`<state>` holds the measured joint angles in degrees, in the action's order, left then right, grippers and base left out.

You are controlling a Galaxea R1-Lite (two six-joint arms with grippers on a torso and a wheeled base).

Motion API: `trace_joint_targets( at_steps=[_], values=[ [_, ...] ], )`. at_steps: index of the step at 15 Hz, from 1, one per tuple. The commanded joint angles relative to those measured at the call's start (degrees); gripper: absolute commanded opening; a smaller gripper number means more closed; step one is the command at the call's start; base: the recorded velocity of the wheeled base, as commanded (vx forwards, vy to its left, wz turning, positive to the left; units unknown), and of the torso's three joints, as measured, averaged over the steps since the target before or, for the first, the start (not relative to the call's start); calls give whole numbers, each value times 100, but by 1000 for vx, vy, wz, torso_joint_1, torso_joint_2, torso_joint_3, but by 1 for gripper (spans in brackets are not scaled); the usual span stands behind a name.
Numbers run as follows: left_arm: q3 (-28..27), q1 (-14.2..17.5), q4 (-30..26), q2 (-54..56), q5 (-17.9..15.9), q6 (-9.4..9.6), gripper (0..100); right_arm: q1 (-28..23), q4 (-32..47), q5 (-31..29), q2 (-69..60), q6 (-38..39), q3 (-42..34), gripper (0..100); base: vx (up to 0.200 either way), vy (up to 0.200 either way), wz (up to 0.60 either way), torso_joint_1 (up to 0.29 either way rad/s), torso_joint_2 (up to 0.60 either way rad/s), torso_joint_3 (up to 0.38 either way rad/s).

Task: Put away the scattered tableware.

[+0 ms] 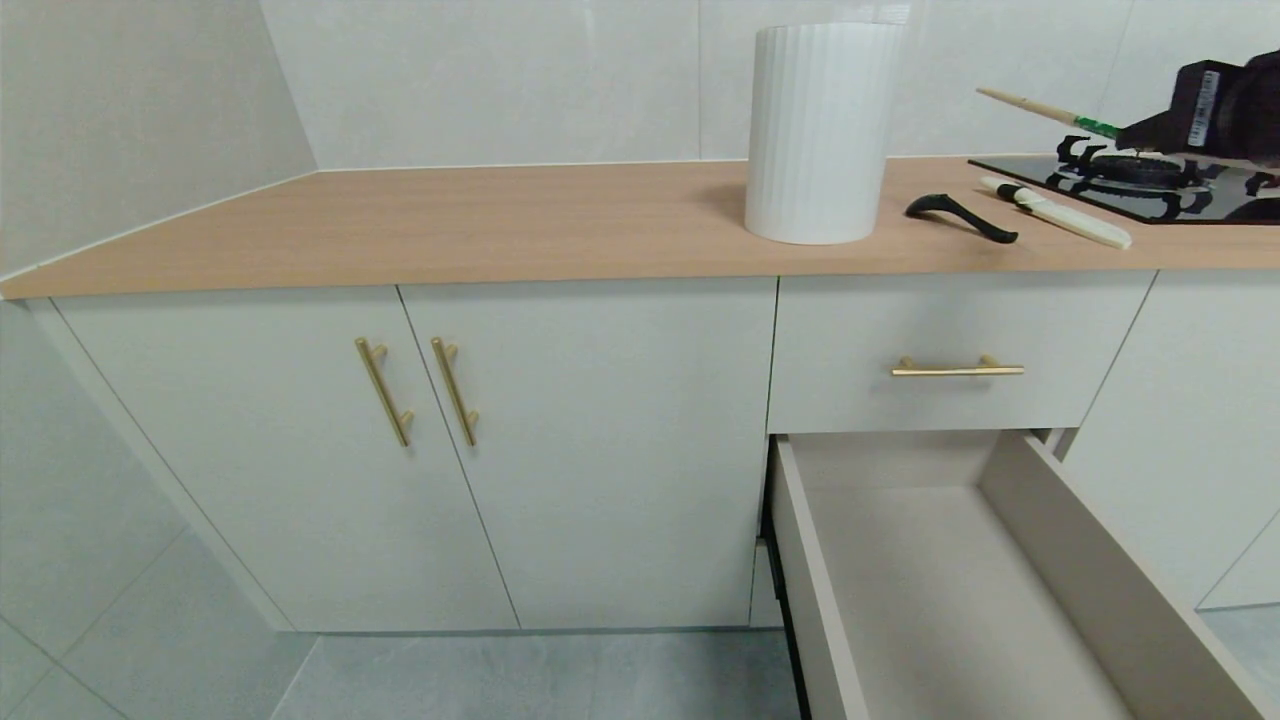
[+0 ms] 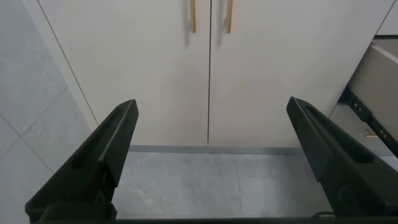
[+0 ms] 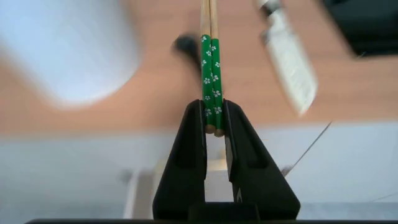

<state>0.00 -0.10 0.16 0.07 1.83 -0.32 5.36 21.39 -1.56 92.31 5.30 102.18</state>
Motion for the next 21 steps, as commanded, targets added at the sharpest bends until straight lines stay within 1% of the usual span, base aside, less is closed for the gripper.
trace_joint_targets(
  at_steps=[1, 2, 3, 4, 6, 8, 9, 11, 12, 13, 14, 17, 19, 21],
  values=[
    [0, 1, 2, -7, 2, -3, 100, 9, 23, 613, -1628, 6, -1499, 0, 0, 0, 0, 0, 0, 0],
    [0, 1, 2, -7, 2, -3, 100, 9, 14, 710, -1918, 6, -1974, 0, 0, 0, 0, 0, 0, 0],
    [0, 1, 2, -7, 2, -3, 100, 9, 14, 754, -2032, 6, -2167, 0, 0, 0, 0, 0, 0, 0],
    [0, 1, 2, -7, 2, -3, 100, 9, 23, 894, -2296, -3, -2563, 0, 0, 0, 0, 0, 0, 0],
    [0, 1, 2, -7, 2, -3, 100, 26, 40, 1466, -2718, -38, -3336, 0, 0, 0, 0, 0, 0, 0],
    [0, 1, 2, -7, 2, -3, 100, 343, 49, 1501, -2762, -293, -3899, 0, 0, 0, 0, 0, 0, 0],
    [0, 1, 2, -7, 2, -3, 100, 633, 49, 1492, -2762, -363, -4259, 0, 0, 0, 0, 0, 0, 0],
    [0, 1, 2, -7, 2, -3, 100, 975, 58, 1466, -2709, -478, -4637, 0, 0, 0, 0, 0, 0, 0],
    [0, 1, 2, -7, 2, -3, 100, 1230, 58, 1263, -2428, -697, -4892, 0, 0, 0, 0, 0, 0, 0],
    [0, 1, 2, -7, 2, -3, 100, 1388, 49, 912, -2138, -732, -5024, 0, 0, 0, 0, 0, 0, 0],
    [0, 1, 2, -7, 2, -3, 100, 1397, 40, 754, -1813, -724, -5085, 0, 0, 0, 0, 0, 0, 0],
    [0, 1, 2, -7, 2, -3, 100, 1397, 23, 569, -907, -697, -5217, 0, 0, 0, 0, 0, 0, 0],
    [0, 1, 2, -7, 2, -3, 100, 1388, 23, 446, -732, -688, -5226, 0, 0, 0, 0, 0, 0, 0],
    [0, 1, 2, -7, 2, -3, 100, 1362, -56, 288, -81, -627, -5217, 0, 0, 0, 0, 0, 0, 0]
  ],
)
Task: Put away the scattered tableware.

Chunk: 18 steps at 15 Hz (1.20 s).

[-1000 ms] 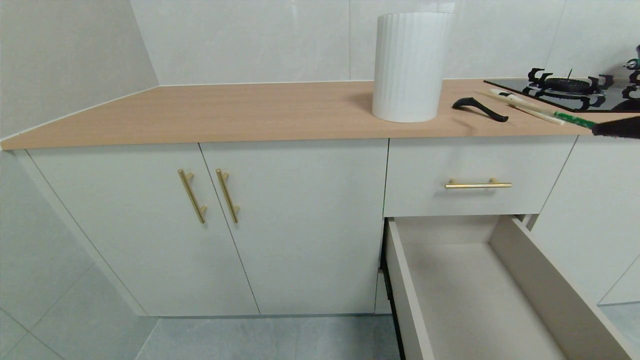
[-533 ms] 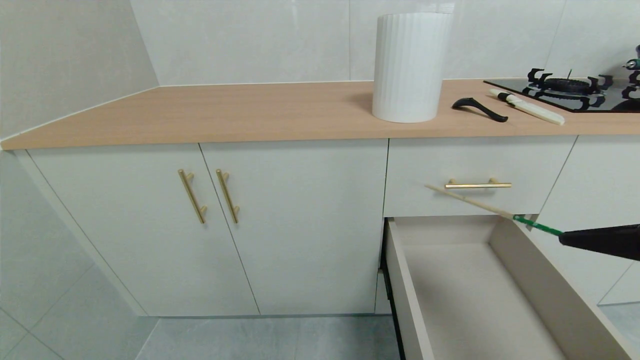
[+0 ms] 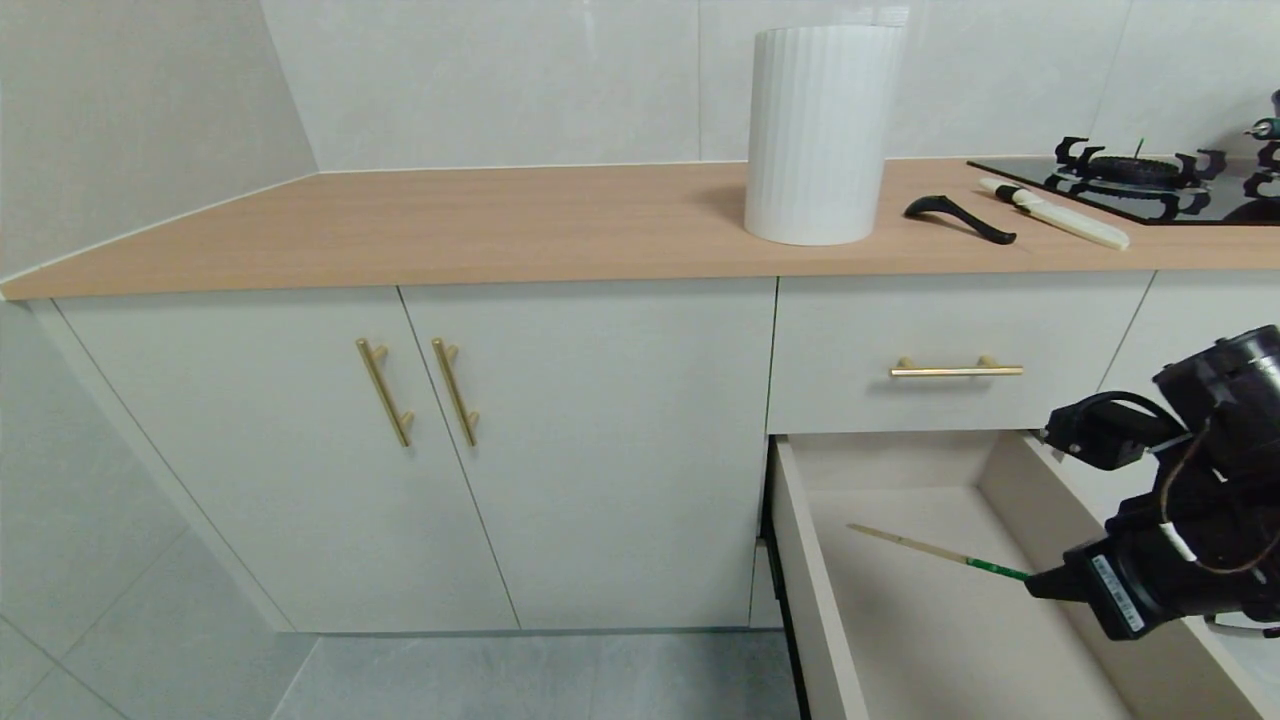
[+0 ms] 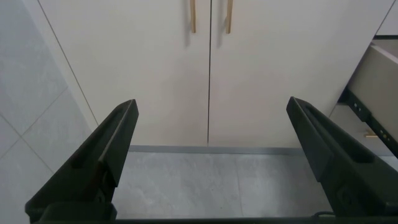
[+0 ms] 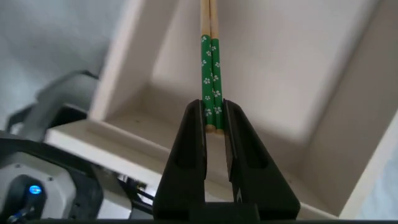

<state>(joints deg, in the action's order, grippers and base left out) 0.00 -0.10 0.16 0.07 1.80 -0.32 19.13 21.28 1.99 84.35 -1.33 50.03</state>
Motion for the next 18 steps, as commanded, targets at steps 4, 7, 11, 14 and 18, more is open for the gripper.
trace_joint_targets(
  at_steps=[4, 7, 11, 14, 18],
  values=[
    [0, 1, 2, -7, 4, -3, 100, -93, -1162, -304, 1963, 704, -20, 0, 0, 0, 0, 0, 0, 0],
    [0, 1, 2, -7, 4, -3, 100, -85, -2076, -541, 2683, 1126, -81, 0, 0, 0, 0, 0, 0, 0],
    [0, 1, 2, -7, 4, -3, 100, -23, -2682, -691, 3272, 1152, -248, 0, 0, 0, 0, 0, 0, 0],
    [0, 1, 2, -7, 4, -3, 100, 74, -3113, -752, 3765, 1161, -336, 0, 0, 0, 0, 0, 0, 0],
    [0, 1, 2, -7, 4, -3, 100, 153, -4308, -770, 4687, 1170, -371, 0, 0, 0, 0, 0, 0, 0]
  ],
)
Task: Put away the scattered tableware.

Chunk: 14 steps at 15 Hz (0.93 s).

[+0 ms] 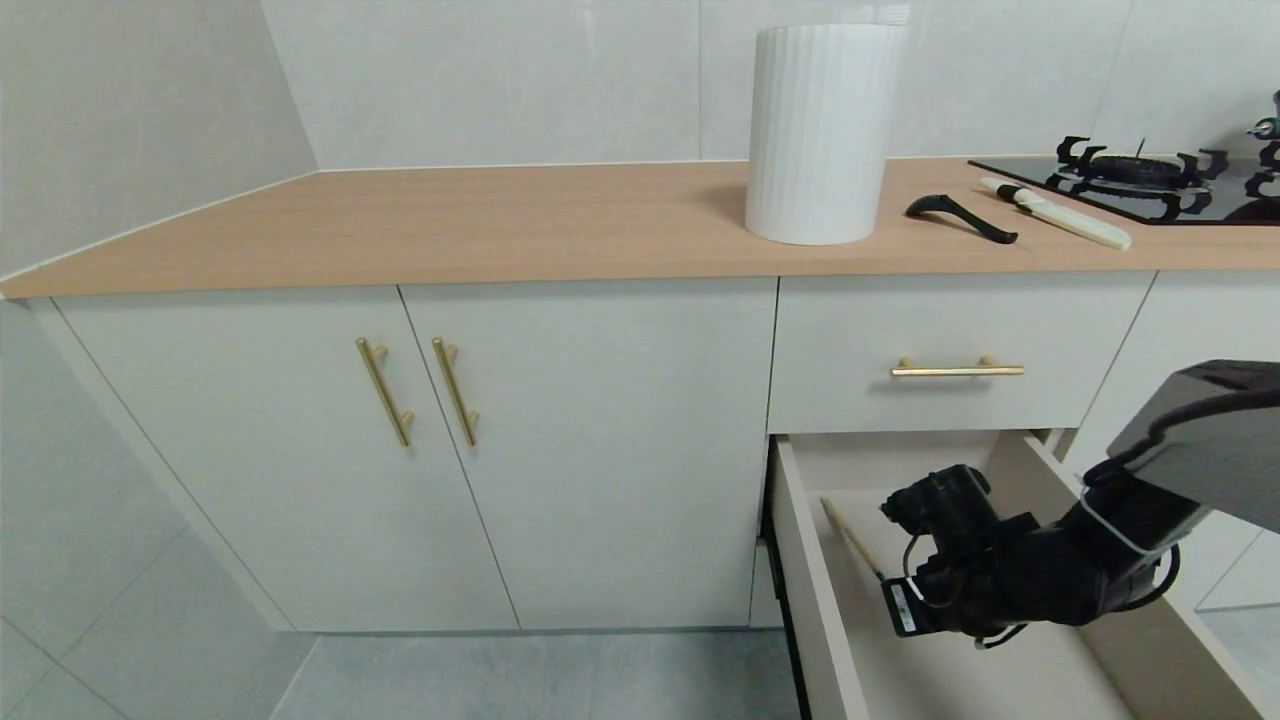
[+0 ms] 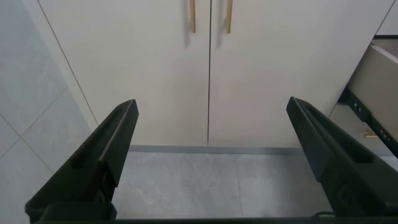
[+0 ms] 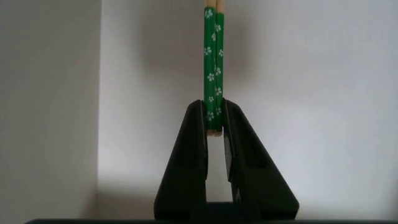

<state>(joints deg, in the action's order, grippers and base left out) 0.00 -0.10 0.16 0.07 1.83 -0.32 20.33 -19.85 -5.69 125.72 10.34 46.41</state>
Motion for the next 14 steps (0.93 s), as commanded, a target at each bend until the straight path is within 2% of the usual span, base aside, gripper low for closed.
trace_joint_targets(
  at_steps=[1, 14],
  values=[
    [0, 1, 2, -7, 2, -3, 100, 58, -406, -64, 664, 12, -18, 0, 0, 0, 0, 0, 0, 0],
    [0, 1, 2, -7, 2, -3, 100, 58, -485, -204, 822, 109, 35, 0, 0, 0, 0, 0, 0, 0]
  ],
)
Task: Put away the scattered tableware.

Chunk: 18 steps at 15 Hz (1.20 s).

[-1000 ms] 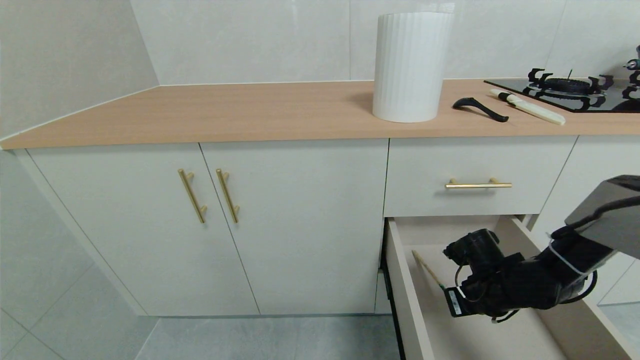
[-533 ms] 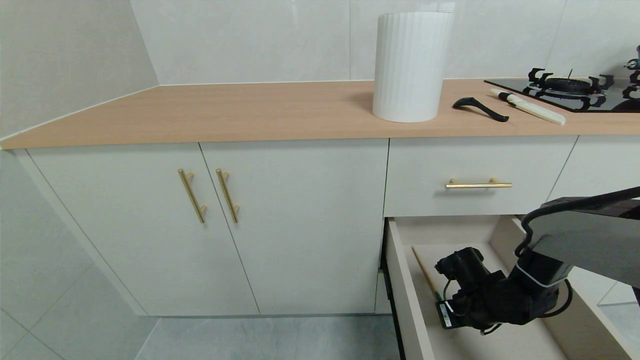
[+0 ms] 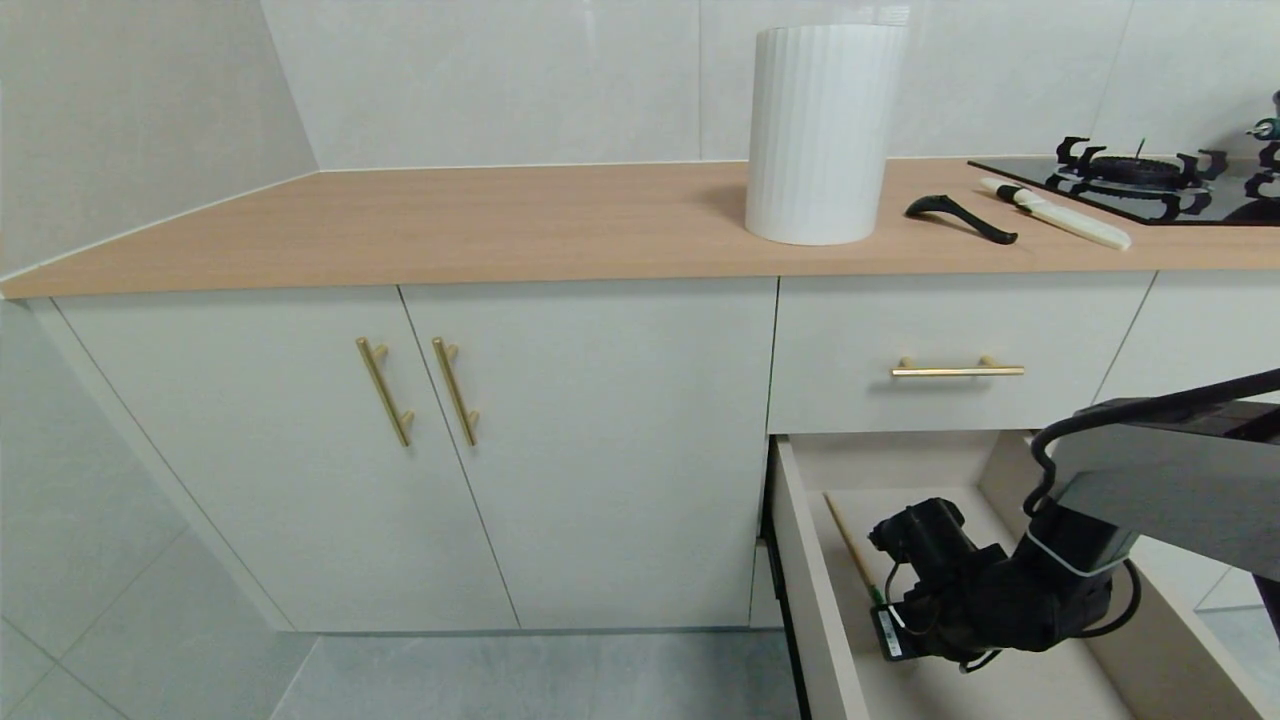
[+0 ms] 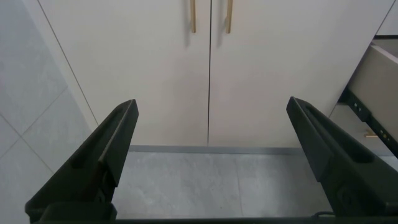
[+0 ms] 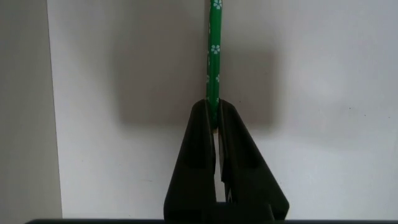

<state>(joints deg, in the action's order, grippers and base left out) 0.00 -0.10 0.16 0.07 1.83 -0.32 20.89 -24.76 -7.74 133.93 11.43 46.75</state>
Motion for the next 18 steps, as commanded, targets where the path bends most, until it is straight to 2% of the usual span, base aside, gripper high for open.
trace_joint_targets(
  at_steps=[1, 2, 8, 11, 13, 15, 18],
  values=[
    [0, -8, 2, -7, 2, -3, 100, 2, 6, 1, 2, -1, 1, 0, 0, 0, 0, 0, 0, 0],
    [0, 1, 2, -7, 2, -3, 100, 2, -3, 1, 11, -1, 9, 100, 0, 0, 0, 0, 0, 0],
    [0, 1, 2, -7, 2, -3, 100, 90, 6, 1, -235, 105, -34, 100, 0, 0, 0, 0, 0, 0],
    [0, 1, 2, -7, 2, -3, 100, 90, 15, 45, -947, 351, -254, 100, 0, 0, 0, 0, 0, 0],
    [0, 1, 2, -7, 2, -3, 100, 90, 129, 89, -2160, 333, -597, 100, 0, 0, 0, 0, 0, 0],
    [0, 1, 2, -7, 2, -3, 100, 81, 665, 97, -2854, 307, -615, 100, 0, 0, 0, 0, 0, 0],
    [0, 1, 2, -7, 2, -3, 100, 46, 780, 36, -3619, 113, -641, 100, 0, 0, 0, 0, 0, 0]
  ],
)
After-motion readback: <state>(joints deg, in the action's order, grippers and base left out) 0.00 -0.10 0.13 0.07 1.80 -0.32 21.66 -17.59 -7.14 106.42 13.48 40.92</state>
